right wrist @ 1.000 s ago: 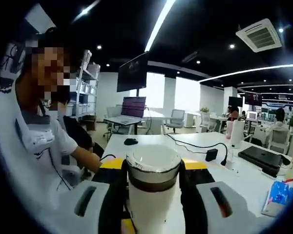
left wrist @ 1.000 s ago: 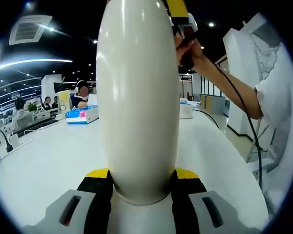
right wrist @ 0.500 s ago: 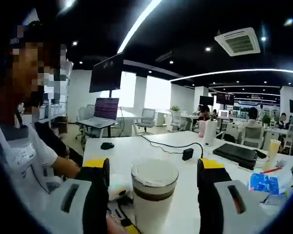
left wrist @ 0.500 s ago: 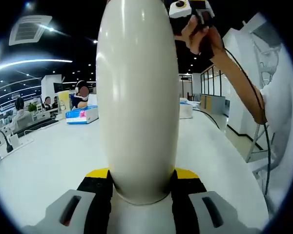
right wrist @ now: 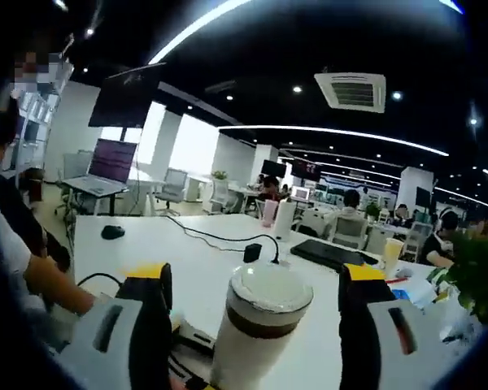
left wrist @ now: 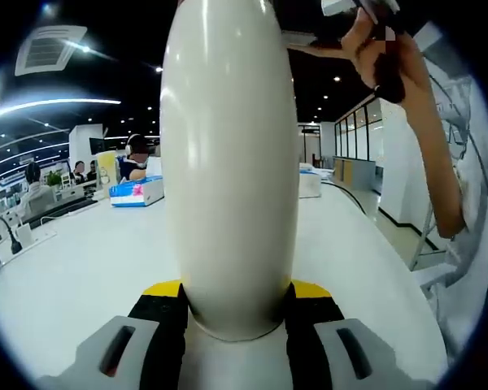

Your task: Grasp the water cup twist off the cup lid place the cup lid on the table

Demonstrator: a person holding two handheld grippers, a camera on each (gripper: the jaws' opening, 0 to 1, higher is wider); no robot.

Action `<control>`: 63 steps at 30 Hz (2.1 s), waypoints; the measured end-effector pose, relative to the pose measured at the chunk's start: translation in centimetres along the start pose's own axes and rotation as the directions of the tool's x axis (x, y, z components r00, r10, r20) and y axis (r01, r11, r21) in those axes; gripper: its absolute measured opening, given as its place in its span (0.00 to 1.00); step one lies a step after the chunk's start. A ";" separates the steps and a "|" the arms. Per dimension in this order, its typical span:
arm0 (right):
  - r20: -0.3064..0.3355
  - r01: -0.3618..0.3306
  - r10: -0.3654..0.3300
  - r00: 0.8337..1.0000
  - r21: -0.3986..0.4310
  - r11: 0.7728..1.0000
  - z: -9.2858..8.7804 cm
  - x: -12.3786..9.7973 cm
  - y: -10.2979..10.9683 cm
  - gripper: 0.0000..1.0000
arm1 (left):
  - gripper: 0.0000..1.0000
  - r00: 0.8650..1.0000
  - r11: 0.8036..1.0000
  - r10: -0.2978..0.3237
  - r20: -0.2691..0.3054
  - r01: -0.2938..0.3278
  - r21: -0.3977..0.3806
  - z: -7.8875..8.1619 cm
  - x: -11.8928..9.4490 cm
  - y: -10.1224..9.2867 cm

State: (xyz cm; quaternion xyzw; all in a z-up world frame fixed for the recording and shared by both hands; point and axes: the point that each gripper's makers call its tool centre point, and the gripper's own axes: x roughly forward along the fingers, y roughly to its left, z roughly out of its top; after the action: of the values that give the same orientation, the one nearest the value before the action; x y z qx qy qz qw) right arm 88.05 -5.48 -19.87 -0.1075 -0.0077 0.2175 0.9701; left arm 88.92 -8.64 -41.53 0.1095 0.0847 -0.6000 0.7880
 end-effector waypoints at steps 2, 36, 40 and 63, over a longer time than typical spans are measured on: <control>0.017 0.060 -0.060 0.998 0.011 0.998 0.1 -0.2 -0.4 0.85 | 0.49 1.000 1.000 0.000 0.000 0.000 0.000 0.0 0.0 0.0; 0.025 0.315 -0.325 0.945 0.189 0.930 -0.8 0.6 -2.1 0.51 | 0.49 1.000 1.000 0.000 0.000 0.000 0.001 0.1 -0.1 0.2; 0.024 0.305 -0.313 0.949 0.169 0.937 -0.7 0.6 -2.0 0.47 | 0.49 1.000 1.000 0.000 0.000 0.000 0.001 0.1 -0.1 0.2; 0.025 0.134 -0.138 0.990 0.136 0.982 -0.8 0.9 -1.6 0.46 | 0.49 1.000 1.000 -0.001 0.000 0.001 -0.001 0.0 -0.1 0.1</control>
State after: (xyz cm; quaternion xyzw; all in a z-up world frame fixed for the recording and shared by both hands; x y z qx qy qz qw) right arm 89.54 -6.70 -20.35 -0.0376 -0.0172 0.1525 0.9874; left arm 88.99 -8.57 -41.47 0.1088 0.0851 -0.6004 0.7877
